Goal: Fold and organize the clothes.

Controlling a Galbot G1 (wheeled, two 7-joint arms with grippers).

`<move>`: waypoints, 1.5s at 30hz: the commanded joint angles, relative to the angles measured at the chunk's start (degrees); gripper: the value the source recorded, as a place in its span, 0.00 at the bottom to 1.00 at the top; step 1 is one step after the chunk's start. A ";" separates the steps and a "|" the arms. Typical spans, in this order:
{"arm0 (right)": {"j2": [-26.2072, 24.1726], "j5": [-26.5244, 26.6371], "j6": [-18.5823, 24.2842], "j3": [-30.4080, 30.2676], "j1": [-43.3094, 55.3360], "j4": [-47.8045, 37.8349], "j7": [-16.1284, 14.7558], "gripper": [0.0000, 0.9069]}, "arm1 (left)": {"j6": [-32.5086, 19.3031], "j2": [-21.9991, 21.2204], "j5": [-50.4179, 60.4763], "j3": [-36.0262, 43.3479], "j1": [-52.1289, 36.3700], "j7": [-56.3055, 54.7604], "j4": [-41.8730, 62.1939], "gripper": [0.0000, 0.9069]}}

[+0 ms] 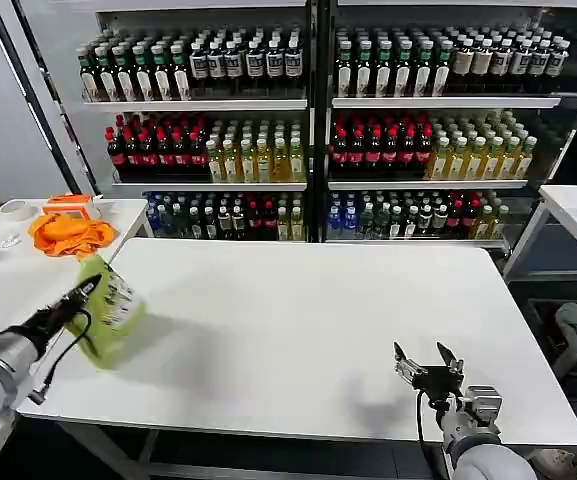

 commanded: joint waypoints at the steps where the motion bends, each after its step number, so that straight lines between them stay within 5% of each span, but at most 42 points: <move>1: 0.15 -0.55 0.61 -1.02 -0.05 0.24 -0.17 1.00 | -3.74 5.06 32.64 20.14 2.86 2.09 -2.45 0.02; 7: -0.06 -0.90 0.95 0.06 -1.88 1.05 -0.19 1.00 | -8.88 -2.51 53.70 36.21 -2.65 2.73 8.11 0.02; 30: -1.24 0.05 0.97 2.46 -3.20 2.03 -0.13 1.00 | -1.32 -12.30 43.59 50.06 -17.45 -2.42 1.84 0.03; 32: -1.24 0.04 0.93 2.49 -3.20 2.03 -0.10 1.00 | -0.79 -13.22 45.35 51.29 -17.36 -2.98 2.32 0.19; 33: -1.25 0.04 0.92 2.53 -3.23 2.05 -0.10 1.00 | -0.55 -13.63 45.73 51.75 -17.33 -3.20 2.54 0.66; 34: -1.26 0.06 0.91 2.56 -3.22 2.10 -0.10 1.00 | -0.18 -14.25 45.50 52.14 -17.30 -3.46 2.59 1.00; 45: -0.91 0.04 0.81 0.66 -1.53 1.01 -0.11 1.00 | -7.25 -20.38 37.33 53.27 -16.31 -2.85 1.38 1.00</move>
